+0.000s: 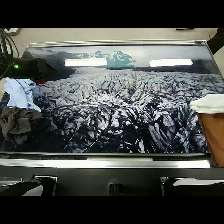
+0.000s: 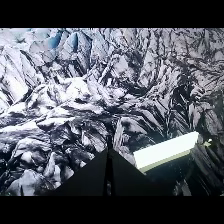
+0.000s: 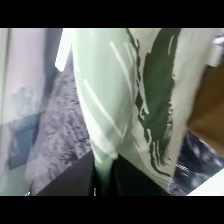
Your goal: Fold the clothes and pants, and hang the long-sleeved shirts on hangers.
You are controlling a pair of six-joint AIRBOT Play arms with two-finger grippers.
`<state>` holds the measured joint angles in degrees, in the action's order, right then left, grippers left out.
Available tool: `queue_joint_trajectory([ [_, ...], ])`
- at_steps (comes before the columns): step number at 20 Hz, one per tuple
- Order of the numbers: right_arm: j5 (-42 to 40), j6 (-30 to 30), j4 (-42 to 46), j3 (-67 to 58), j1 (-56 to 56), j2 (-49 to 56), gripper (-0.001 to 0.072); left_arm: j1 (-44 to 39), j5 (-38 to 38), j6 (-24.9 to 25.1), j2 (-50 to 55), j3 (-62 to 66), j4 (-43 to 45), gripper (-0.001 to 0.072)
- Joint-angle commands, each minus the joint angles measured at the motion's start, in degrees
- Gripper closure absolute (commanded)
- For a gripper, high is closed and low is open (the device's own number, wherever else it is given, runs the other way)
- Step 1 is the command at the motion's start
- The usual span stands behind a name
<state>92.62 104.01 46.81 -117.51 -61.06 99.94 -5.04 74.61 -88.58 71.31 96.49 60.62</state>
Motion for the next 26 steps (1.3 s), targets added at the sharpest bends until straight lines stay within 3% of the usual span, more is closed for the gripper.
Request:
queue_joint_trajectory([
  [1, 4.17, 3.80, 13.88, 0.07, -2.38, -1.16, 0.0667, -0.04, -0.07, -0.46, -0.04, 0.04, 0.00, 0.0687],
  [3, 5.60, 4.48, 22.93, 1.09, -2.32, -2.19, 0.0666, -0.04, -0.09, -0.61, -0.04, 0.04, -0.02, 0.0687],
  [8, 3.89, 4.50, 33.59, 15.61, -2.32, -8.44, 0.0666, -0.04, -0.07, -0.63, -0.04, 0.04, -0.20, 0.0687],
  [13, -1.07, 4.72, 37.31, 29.00, -2.32, -11.85, 0.0666, -0.07, -0.04, -0.66, -0.04, 0.04, -0.22, 0.0687],
  [17, -1.55, 5.31, 44.02, 32.61, -2.38, -12.22, 0.0665, -0.04, -0.04, -0.63, -0.04, 0.04, -0.22, 0.0687],
  [24, -3.26, 5.75, 44.98, 39.21, -2.36, -12.22, 0.0662, -0.04, -0.07, -1.75, -0.04, 0.04, -0.20, 0.0687],
  [25, -3.21, 5.79, 45.07, 39.21, -2.36, -12.22, 0.0618, -0.04, -0.07, -1.75, -0.04, 0.04, -0.20, 0.0687],
  [26, -3.10, 5.75, 45.07, 39.19, -2.36, -12.22, 0.0405, -0.04, -0.07, -1.73, -0.04, 0.04, -0.20, 0.0687],
])
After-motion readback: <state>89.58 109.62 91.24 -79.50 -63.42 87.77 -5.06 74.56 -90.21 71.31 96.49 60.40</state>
